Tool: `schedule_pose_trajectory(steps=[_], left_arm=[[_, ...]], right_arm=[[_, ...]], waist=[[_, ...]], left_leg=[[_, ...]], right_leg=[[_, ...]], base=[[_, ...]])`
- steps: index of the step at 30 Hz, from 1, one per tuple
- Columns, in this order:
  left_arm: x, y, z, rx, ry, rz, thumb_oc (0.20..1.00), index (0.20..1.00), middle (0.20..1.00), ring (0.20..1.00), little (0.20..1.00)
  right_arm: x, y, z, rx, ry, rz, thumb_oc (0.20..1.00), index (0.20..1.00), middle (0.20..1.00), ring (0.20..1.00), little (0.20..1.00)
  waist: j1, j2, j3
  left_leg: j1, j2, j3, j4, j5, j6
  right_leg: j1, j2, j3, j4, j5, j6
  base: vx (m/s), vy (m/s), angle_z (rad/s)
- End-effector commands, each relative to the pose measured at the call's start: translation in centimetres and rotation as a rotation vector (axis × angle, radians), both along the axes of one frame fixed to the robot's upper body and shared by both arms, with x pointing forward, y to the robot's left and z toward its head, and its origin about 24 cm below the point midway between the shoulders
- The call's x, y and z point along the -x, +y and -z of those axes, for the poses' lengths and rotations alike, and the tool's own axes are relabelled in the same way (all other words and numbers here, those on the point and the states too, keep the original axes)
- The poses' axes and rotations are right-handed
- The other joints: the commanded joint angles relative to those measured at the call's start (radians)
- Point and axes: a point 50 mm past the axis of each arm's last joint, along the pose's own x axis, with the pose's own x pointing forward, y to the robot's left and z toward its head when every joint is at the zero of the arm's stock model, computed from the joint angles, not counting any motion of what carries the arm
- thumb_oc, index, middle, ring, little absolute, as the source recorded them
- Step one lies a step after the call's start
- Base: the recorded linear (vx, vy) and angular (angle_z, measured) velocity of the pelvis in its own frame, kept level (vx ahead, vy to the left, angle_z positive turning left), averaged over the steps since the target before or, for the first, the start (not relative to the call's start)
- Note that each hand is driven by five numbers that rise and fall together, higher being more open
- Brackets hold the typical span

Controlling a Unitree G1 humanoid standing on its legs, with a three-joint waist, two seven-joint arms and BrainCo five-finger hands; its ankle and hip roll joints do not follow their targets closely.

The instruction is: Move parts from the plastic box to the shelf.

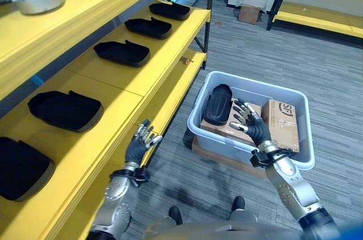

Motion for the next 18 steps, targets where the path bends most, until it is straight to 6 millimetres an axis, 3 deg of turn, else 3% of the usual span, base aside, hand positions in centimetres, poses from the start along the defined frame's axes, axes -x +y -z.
schedule_pose_trajectory(steps=[1, 3, 7, 9, 11, 12, 14, 15, 16, 17, 18], left_arm=[[-0.9, 0.4, -1.9, -0.035, -0.102, 0.024, 1.0, 1.0, 1.0, 1.0, 1.0], [-1.3, -0.5, -1.9, -0.019, -0.105, 0.06, 1.0, 1.0, 1.0, 1.0, 1.0], [-1.8, -1.0, -1.9, -0.008, -0.11, 0.075, 1.0, 1.0, 1.0, 1.0, 1.0], [-2.1, -1.4, -2.0, 0.003, -0.118, 0.078, 1.0, 1.0, 1.0, 1.0, 1.0], [-2.1, -1.7, -2.0, 0.02, -0.118, 0.077, 1.0, 1.0, 1.0, 1.0, 1.0], [-2.3, -2.0, -2.1, 0.024, -0.123, 0.089, 1.0, 1.0, 1.0, 1.0, 1.0], [-2.2, -2.0, -2.2, 0.02, -0.128, 0.093, 1.0, 1.0, 1.0, 1.0, 1.0], [-2.1, -1.8, -2.2, 0.01, -0.125, 0.089, 1.0, 1.0, 1.0, 1.0, 1.0], [-2.2, -1.7, -2.3, 0.003, -0.129, 0.072, 1.0, 1.0, 1.0, 1.0, 1.0], [-2.4, -1.4, -2.5, 0.005, -0.144, 0.052, 1.0, 1.0, 1.0, 1.0, 1.0], [-2.4, -1.5, -2.5, 0.005, -0.144, 0.052, 1.0, 1.0, 1.0, 1.0, 1.0]], right_arm=[[-1.2, -0.4, -3.0, -0.046, -0.151, 0.025, 1.0, 1.0, 1.0, 1.0, 1.0], [-0.7, -1.8, -3.1, -0.031, -0.16, 0.077, 1.0, 1.0, 1.0, 1.0, 1.0], [-0.3, -2.9, -3.0, -0.029, -0.158, 0.13, 1.0, 1.0, 1.0, 1.0, 1.0], [-0.3, -3.3, -3.2, -0.027, -0.173, 0.145, 1.0, 1.0, 1.0, 1.0, 1.0], [-0.2, -3.5, -3.2, -0.012, -0.175, 0.151, 1.0, 1.0, 1.0, 1.0, 1.0], [-0.1, -3.8, -3.2, 0.001, -0.18, 0.164, 1.0, 1.0, 1.0, 1.0, 1.0], [-0.1, -3.9, -3.2, 0.005, -0.18, 0.17, 1.0, 1.0, 1.0, 1.0, 1.0], [0.0, -4.0, -3.0, 0.011, -0.175, 0.178, 1.0, 1.0, 1.0, 1.0, 1.0], [-0.1, -3.9, -2.8, 0.026, -0.17, 0.178, 1.0, 1.0, 1.0, 1.0, 1.0], [-0.5, -4.0, -3.1, 0.041, -0.184, 0.182, 1.0, 1.0, 1.0, 1.0, 1.0], [-0.5, -4.0, -3.2, 0.041, -0.185, 0.182, 1.0, 1.0, 1.0, 1.0, 1.0]], waist=[[-0.002, -0.011, -0.038], [-0.024, 0.004, -0.047], [-0.037, 0.007, -0.037], [-0.038, 0.004, -0.012], [-0.022, 0.001, 0.025], [-0.01, -0.008, 0.052], [-0.012, -0.013, 0.057], [-0.005, -0.01, 0.067], [0.012, 0.006, 0.081], [0.015, 0.03, 0.08], [0.016, 0.031, 0.08]], left_leg=[[0.01, -0.029, -0.063, 0.056, -0.081, 0.037], [0.009, 0.031, -0.056, 0.059, -0.059, -0.001], [-0.033, 0.071, -0.06, 0.149, -0.067, -0.02], [-0.118, 0.082, -0.094, 0.324, -0.052, -0.027], [-0.199, 0.053, -0.171, 0.49, -0.002, -0.039], [-0.266, 0.046, -0.207, 0.454, 0.032, -0.033], [-0.278, 0.058, -0.215, 0.396, 0.026, -0.025], [-0.278, 0.104, -0.228, 0.222, 0.078, -0.029], [-0.294, 0.139, -0.3, 0.075, 0.18, -0.055], [-0.301, 0.168, -0.326, -0.007, 0.235, -0.095], [-0.299, 0.169, -0.325, -0.009, 0.236, -0.095]], right_leg=[[-0.065, -0.004, 0.022, 0.023, 0.079, 0.013], [-0.053, 0.05, 0.027, 0.019, 0.032, -0.014], [-0.046, 0.079, 0.028, 0.024, -0.004, -0.037], [-0.038, 0.094, 0.037, 0.022, -0.014, -0.063], [-0.025, 0.106, 0.043, 0.021, -0.024, -0.085], [-0.016, 0.1, 0.039, 0.013, -0.03, -0.087], [-0.014, 0.091, 0.04, 0.008, -0.03, -0.079], [-0.011, 0.084, 0.054, 0.005, -0.034, -0.066], [-0.01, 0.078, 0.076, 0.004, -0.04, -0.052], [-0.01, 0.067, 0.099, -0.008, -0.039, -0.03], [-0.01, 0.067, 0.1, -0.008, -0.039, -0.03]], base=[[0.15, -0.278, -0.35], [0.2, -0.403, -0.28], [0.07, -0.2, 0.0], [-0.01, -0.2, 0.15], [0.0, -0.149, 0.12], [0.01, -0.065, -0.04], [0.1, 0.063, 0.06], [0.21, 0.288, 0.02], [0.27, 0.44, -0.3], [0.17, 0.332, -0.61], [0.1, 0.173, -0.79]])
